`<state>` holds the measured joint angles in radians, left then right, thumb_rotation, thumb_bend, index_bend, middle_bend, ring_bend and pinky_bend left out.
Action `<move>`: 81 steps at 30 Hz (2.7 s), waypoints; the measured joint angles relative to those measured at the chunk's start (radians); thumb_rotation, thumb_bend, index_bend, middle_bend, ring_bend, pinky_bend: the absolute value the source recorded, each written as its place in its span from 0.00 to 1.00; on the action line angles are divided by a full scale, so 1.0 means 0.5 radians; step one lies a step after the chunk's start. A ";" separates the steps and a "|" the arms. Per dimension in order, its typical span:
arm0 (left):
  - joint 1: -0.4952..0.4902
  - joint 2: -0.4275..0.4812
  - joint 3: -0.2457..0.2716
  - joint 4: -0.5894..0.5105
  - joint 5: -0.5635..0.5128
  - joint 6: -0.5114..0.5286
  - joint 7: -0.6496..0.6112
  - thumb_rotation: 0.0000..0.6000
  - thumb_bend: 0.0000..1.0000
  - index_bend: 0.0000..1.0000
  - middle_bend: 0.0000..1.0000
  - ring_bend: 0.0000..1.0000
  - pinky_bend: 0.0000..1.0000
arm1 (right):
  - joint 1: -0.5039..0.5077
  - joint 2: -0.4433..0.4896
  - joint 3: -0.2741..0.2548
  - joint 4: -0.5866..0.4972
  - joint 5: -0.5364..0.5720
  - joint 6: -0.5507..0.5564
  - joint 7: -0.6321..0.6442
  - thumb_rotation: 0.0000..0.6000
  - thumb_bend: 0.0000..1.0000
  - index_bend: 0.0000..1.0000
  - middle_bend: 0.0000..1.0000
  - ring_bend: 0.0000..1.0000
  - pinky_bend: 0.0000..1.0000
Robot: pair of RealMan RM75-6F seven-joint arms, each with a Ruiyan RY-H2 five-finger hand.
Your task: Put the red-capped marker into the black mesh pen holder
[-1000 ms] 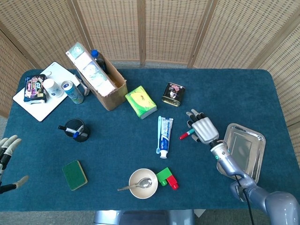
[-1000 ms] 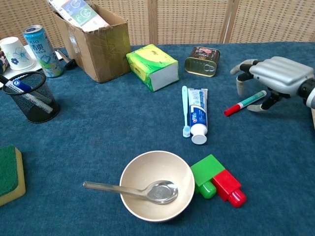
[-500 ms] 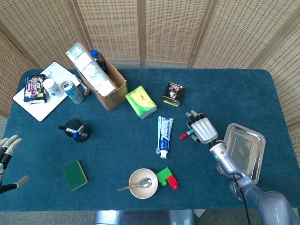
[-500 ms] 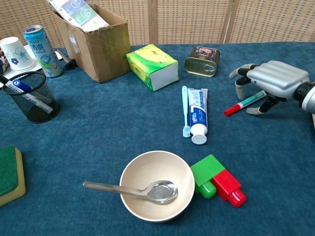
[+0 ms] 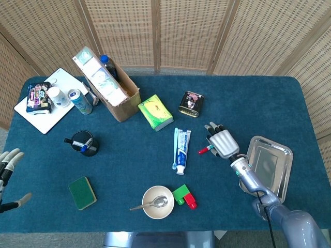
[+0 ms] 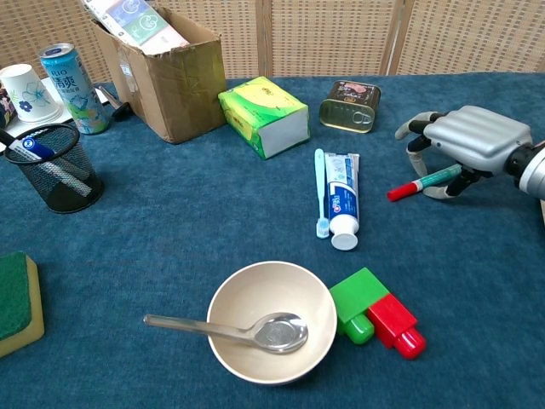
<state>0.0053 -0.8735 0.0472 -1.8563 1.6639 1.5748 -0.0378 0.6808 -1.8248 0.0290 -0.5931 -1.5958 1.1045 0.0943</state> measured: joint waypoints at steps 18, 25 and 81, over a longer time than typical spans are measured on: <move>-0.043 -0.013 -0.024 0.055 -0.053 -0.062 -0.135 1.00 0.07 0.03 0.00 0.00 0.00 | -0.058 0.253 0.031 -0.352 -0.037 0.312 -0.111 1.00 0.39 0.57 0.22 0.15 0.29; -0.150 -0.080 -0.088 0.217 -0.182 -0.228 -0.466 1.00 0.07 0.04 0.00 0.00 0.01 | -0.077 0.421 0.071 -0.587 -0.037 0.419 -0.196 1.00 0.39 0.57 0.22 0.15 0.29; -1.077 -1.107 -0.461 1.175 -0.954 -1.382 -0.586 1.00 0.19 0.48 0.45 0.39 0.56 | -0.202 0.809 0.200 -0.954 0.088 0.446 -0.348 1.00 0.40 0.58 0.22 0.15 0.29</move>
<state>-0.5333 -1.4270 -0.1835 -1.2687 1.1869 0.8836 -0.3305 0.5798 -1.4201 0.1291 -1.0699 -1.5517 1.3273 -0.0795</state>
